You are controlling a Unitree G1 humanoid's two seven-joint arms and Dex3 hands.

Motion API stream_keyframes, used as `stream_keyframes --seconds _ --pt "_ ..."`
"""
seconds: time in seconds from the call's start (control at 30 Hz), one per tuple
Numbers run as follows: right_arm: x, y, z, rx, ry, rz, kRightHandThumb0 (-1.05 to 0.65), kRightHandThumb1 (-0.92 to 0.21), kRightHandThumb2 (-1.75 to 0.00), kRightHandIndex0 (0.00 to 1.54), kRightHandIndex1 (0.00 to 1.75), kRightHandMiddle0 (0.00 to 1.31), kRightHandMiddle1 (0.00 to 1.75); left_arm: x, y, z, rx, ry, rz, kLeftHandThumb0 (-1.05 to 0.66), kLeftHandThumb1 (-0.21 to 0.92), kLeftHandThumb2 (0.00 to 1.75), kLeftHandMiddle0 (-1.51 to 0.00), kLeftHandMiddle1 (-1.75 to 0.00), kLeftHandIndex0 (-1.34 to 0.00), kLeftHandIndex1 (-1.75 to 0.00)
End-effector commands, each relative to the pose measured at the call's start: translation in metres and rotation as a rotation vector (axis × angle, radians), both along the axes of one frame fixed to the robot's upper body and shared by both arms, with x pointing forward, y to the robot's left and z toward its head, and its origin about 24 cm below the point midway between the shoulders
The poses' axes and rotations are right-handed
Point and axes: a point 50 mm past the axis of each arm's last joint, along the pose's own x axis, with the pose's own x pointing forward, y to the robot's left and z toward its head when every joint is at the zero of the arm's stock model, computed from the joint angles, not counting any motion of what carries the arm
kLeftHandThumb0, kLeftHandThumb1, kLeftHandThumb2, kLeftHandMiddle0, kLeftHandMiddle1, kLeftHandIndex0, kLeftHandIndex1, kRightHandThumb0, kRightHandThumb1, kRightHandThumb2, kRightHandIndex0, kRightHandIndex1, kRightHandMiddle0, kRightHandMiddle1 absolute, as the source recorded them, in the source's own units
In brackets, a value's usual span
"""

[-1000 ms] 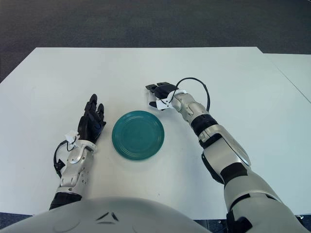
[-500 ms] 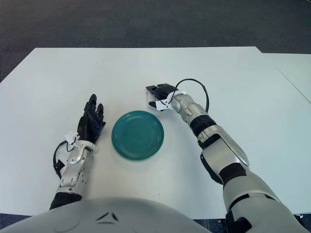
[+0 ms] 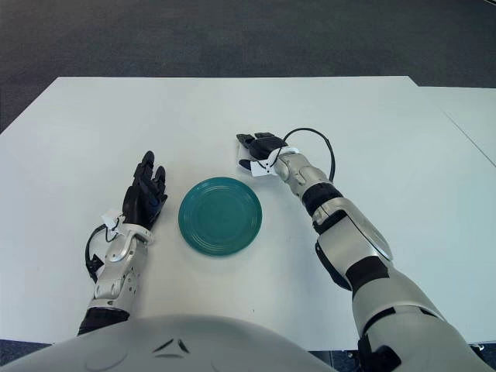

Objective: Put the charger into the plate.

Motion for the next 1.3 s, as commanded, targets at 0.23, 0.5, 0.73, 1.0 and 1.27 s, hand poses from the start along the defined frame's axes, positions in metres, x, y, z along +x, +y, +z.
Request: stream_keyframes --seconds 0.23,0.5,0.73,1.0,1.27 --pt "-0.017 -0.013 -0.035 -0.105 0.106 -0.034 -1.05 -0.92 -0.94 0.0 0.0 0.0 0.06 -0.008 -0.001 -0.004 -0.013 0.038 0.002 -1.05 0.92 1.15 0.0 0.0 0.0 0.0" --pt "-0.021 -0.02 -0.041 -0.132 0.103 -0.028 -1.05 -0.92 -0.92 0.02 0.01 0.03 0.08 -0.01 -0.001 -0.002 -0.012 0.045 0.003 -1.05 0.92 1.1 0.0 0.0 0.0 0.0" --pt "-0.027 -0.027 -0.05 -0.202 0.097 -0.005 -1.05 -0.92 -0.89 0.04 0.01 0.03 0.1 -0.013 -0.001 0.003 -0.022 0.04 0.01 -1.05 0.92 1.05 0.0 0.0 0.0 0.0" --pt "-0.031 -0.031 -0.055 -0.268 0.091 0.038 -1.05 -0.92 -0.9 0.05 0.01 0.02 0.11 -0.015 -0.004 0.008 -0.038 0.038 0.015 -1.05 0.92 1.01 0.0 0.0 0.0 0.0" --pt "-0.03 -0.032 -0.054 -0.281 0.091 0.05 -1.05 -0.92 -0.9 0.05 0.01 0.01 0.12 -0.015 -0.004 0.011 -0.041 0.047 0.025 -1.05 0.92 1.01 0.0 0.0 0.0 0.0"
